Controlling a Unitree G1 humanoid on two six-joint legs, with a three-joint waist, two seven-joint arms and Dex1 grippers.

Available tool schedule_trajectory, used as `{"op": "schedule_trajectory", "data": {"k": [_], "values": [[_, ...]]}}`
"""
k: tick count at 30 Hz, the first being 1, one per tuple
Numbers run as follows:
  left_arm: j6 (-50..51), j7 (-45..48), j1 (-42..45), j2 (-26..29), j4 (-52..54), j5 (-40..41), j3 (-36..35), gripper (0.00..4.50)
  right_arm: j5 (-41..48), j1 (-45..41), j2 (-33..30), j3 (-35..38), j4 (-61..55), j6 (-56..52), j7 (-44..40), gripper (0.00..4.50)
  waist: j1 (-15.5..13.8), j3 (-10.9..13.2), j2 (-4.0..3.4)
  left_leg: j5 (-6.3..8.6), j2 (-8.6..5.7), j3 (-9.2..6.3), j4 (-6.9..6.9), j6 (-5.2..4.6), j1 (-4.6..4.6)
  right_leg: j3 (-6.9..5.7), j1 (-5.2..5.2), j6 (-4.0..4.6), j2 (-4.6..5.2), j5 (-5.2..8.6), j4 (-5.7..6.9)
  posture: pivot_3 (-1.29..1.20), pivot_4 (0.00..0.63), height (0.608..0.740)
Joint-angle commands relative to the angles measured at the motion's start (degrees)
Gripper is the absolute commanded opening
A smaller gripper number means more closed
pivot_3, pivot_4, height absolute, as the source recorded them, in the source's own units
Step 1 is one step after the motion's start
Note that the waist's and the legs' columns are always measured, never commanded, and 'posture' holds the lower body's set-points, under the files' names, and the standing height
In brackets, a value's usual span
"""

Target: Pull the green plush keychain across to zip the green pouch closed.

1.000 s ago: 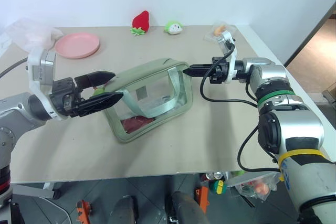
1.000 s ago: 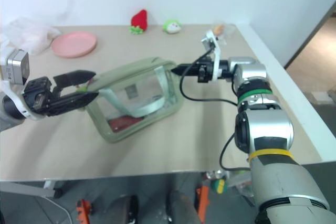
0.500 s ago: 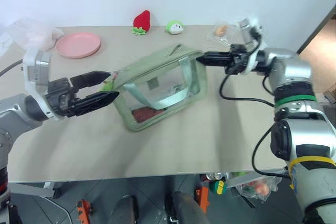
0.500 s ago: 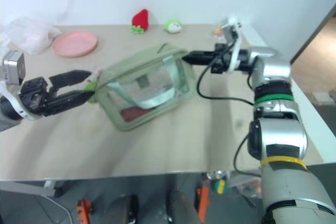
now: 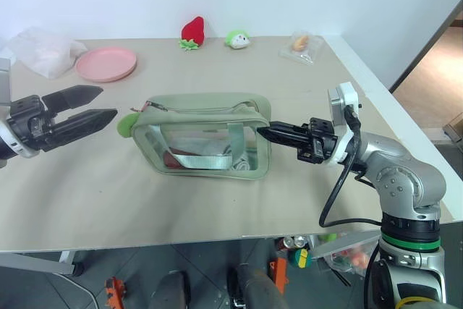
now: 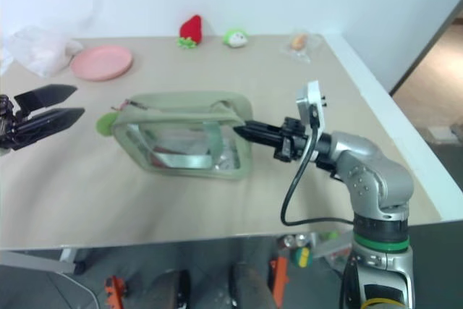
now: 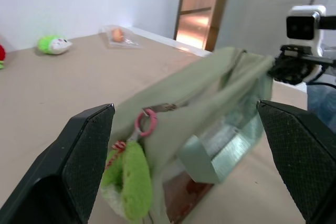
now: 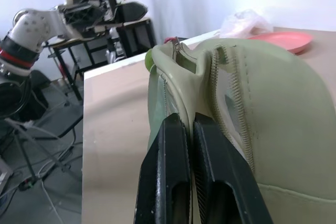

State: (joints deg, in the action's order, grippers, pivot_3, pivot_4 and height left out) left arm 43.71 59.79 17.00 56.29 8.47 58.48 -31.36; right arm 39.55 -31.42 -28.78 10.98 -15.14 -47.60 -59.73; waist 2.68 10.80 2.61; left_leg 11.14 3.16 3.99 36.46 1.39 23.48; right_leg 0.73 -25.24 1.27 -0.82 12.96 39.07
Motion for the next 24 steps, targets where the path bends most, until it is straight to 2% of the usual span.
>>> {"op": "schedule_trajectory", "data": {"k": [1, 7, 16, 19, 24], "values": [[-0.33, 2.00, -1.00, 1.66, 0.03, -1.29, -0.54, 4.50, 0.15, -2.66, -2.24, -0.87, 2.82, 2.83, -1.49, 0.01, 0.01, 0.00, 0.00, 0.00, 0.00, 0.04, -0.01, 0.00, 0.00, 0.04, -0.01, 0.00, 0.00, 0.00, 0.00, 0.00, 0.150, 0.740], [-0.48, 1.84, -1.66, 0.23, 0.72, -1.76, -0.75, 4.50, -4.58, -6.51, -5.55, -6.32, 12.35, 8.35, -6.45, 0.01, 0.02, 0.00, 0.00, 0.01, 0.03, 0.03, -0.09, 0.00, 0.03, 0.04, -0.05, 0.07, -0.08, 0.05, -0.02, 0.00, 0.150, 0.740], [-0.26, 0.59, -3.01, -1.30, 2.87, -0.99, -1.76, 4.50, -8.71, -7.76, -8.21, -10.64, 16.44, 12.98, -9.56, 0.01, 0.08, 0.00, 0.00, 0.02, 0.34, 0.04, -0.14, 0.02, -0.06, 0.06, -0.06, 0.14, -0.37, 0.05, -0.02, 0.00, 0.150, 0.740], [-0.32, 0.11, -2.80, -1.73, 3.21, -0.66, -1.58, 4.50, -10.94, -9.27, -8.99, -11.05, 18.43, 13.69, -7.95, 0.01, 0.08, 0.00, 0.00, 0.02, 0.38, 0.12, -0.14, 0.02, -0.12, 0.09, -0.06, 0.25, -0.48, -0.02, -0.02, 0.00, 0.150, 0.740], [-0.51, -0.06, -2.18, -2.35, 3.42, -0.72, -0.80, 4.50, -9.76, -10.31, -11.52, -8.99, 18.54, 13.28, -9.68, 0.01, -0.07, 0.00, 0.00, 0.02, 0.40, 0.30, -0.13, 0.02, -0.12, 0.10, -0.06, 0.31, -0.53, -0.04, -0.02, 0.00, 0.150, 0.740]]}}
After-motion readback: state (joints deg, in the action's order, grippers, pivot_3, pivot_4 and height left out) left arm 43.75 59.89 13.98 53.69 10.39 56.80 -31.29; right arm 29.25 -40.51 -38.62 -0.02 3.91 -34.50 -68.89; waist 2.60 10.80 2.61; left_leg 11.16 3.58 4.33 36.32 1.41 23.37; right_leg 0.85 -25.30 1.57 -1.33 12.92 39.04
